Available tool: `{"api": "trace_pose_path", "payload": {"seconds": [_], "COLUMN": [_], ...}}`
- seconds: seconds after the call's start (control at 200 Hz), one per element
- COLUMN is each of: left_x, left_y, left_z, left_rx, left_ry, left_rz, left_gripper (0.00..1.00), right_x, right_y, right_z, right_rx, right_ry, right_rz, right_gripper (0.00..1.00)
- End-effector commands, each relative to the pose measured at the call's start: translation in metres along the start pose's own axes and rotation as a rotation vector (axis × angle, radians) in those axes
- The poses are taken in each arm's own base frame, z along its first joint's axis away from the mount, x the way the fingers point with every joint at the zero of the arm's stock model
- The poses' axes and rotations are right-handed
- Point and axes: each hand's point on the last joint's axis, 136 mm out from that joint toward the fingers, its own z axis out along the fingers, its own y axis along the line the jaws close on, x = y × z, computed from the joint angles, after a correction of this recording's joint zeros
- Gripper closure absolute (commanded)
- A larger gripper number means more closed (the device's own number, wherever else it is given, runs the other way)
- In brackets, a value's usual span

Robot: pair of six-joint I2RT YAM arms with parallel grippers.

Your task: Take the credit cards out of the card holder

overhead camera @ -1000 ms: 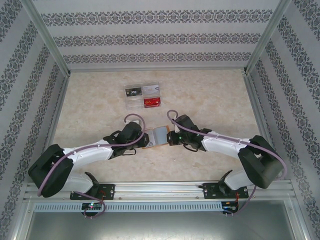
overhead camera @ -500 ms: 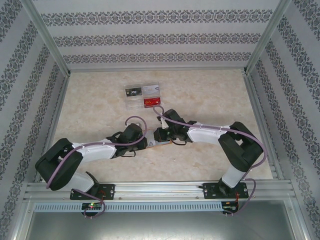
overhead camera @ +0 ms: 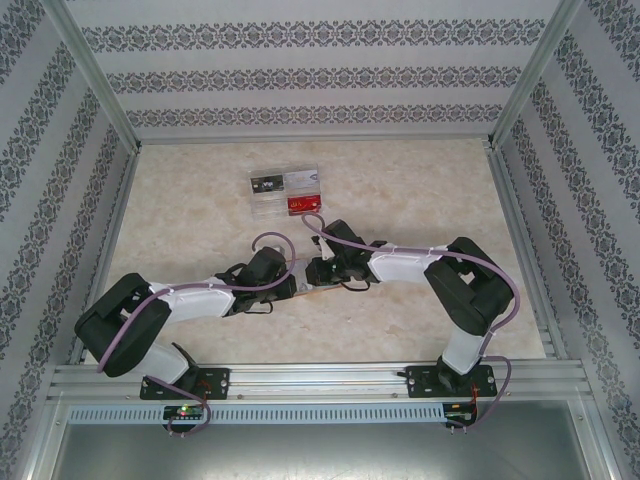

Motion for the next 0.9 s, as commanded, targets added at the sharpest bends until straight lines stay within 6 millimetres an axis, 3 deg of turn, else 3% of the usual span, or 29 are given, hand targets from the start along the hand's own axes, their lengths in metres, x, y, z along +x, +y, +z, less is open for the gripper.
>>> {"api": "trace_pose_path", "payload": {"seconds": [0.0,0.37,0.899], "left_x": [-0.005,-0.006,-0.004], "left_y": [-0.001,-0.001,-0.002], "left_z": [0.002,0.001,0.004], "left_rx": [0.007,0.006,0.015], "left_ry": [-0.012,-0.013,-0.003], "left_rz": [-0.017,-0.014,-0.017], "left_gripper": [0.87,0.87,0.87], "right_x": [0.0,0.003,0.006], "right_y": [-0.007,-0.017,-0.009], "right_z": [-0.001,0.006,0.011], "right_rx": [0.016,0.022,-0.028], "right_ry": [-0.002,0.019,0.041], "right_rz": [0.027,0.057,0.065], "right_gripper": [0.83,0.81,0.85]}}
